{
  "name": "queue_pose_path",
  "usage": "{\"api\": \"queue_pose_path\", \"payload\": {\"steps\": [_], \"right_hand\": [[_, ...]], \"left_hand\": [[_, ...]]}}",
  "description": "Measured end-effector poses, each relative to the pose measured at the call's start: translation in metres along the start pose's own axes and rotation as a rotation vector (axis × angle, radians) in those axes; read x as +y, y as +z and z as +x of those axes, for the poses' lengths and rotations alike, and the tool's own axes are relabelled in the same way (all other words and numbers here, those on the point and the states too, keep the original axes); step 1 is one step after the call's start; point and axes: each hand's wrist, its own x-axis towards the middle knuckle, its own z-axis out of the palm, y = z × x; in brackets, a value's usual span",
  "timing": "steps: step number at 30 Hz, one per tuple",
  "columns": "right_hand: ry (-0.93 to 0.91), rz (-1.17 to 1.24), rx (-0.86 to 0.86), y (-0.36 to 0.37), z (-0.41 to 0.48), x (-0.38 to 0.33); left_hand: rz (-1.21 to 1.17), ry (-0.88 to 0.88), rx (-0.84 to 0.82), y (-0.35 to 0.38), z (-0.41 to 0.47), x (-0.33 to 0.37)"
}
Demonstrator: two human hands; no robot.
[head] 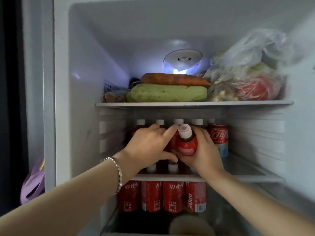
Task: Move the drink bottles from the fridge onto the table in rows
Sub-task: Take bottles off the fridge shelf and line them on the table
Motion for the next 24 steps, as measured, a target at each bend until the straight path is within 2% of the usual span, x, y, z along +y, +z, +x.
{"api": "queue_pose_path", "payload": {"steps": [3,6,9,11,13,16,18,21,24], "right_hand": [[-0.05,-0.021,0.035,-0.007,-0.008,-0.001],[-0.146,-0.031,0.018,-0.007,-0.016,-0.004],[-0.132,0.013,-0.047,-0.011,-0.016,-0.005],[-0.107,0.048,-0.169,-0.017,-0.009,-0.003],[-0.121,0.036,-0.37,-0.026,0.003,0.006],[-0.195,-0.301,-0.504,-0.04,0.028,0.031],[-0.038,-0.452,-0.463,-0.047,0.047,0.05],[0.292,-0.453,-0.424,-0.052,0.075,0.07],[0.378,-0.462,-0.512,-0.048,0.087,0.081]], "left_hand": [[-0.079,-0.083,-0.009,-0.011,0.012,0.009],[-0.071,0.01,0.013,-0.012,0.022,0.019],[-0.076,0.015,0.027,-0.003,0.025,0.022],[-0.076,0.013,0.03,0.002,0.028,0.022],[-0.091,-0.031,0.057,0.005,0.031,0.024],[-0.047,-0.109,0.045,0.008,0.036,0.025],[-0.013,-0.113,0.018,0.01,0.038,0.024],[-0.018,-0.113,0.036,0.011,0.037,0.023],[-0.03,-0.097,0.077,0.01,0.037,0.024]]}}
